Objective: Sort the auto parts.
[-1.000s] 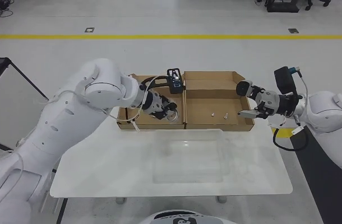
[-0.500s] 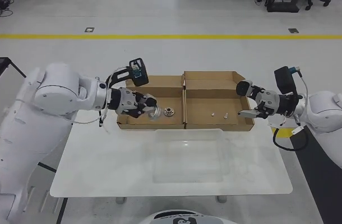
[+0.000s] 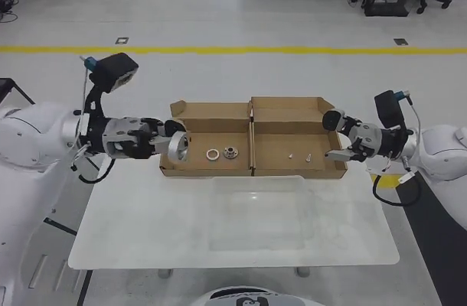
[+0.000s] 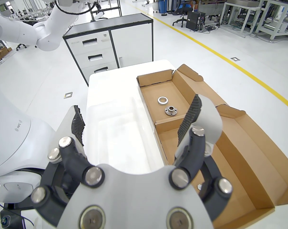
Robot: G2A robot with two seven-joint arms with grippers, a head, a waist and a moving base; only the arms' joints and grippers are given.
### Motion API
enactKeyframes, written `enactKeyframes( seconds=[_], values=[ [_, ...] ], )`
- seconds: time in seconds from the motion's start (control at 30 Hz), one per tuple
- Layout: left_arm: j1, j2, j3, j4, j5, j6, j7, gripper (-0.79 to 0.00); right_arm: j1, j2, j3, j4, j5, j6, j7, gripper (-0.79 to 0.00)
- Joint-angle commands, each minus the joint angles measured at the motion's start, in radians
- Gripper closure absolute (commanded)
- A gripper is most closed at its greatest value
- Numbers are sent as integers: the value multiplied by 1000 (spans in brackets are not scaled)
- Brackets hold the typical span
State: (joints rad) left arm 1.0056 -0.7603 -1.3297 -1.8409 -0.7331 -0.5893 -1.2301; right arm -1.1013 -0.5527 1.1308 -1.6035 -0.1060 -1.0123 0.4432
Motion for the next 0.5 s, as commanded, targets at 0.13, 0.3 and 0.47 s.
enactKeyframes(
  seconds=[0.13,0.3,0.47],
  values=[
    [79,0,-75,1,-265,15,-16,0,0,0,0,0,0,0,0,-785],
    [143,-5,-139,-19,-420,30,-30,0,0,0,0,0,0,0,0,-785],
    [197,-16,-199,-33,-494,51,-52,0,0,0,0,0,0,0,0,-785]
  ],
)
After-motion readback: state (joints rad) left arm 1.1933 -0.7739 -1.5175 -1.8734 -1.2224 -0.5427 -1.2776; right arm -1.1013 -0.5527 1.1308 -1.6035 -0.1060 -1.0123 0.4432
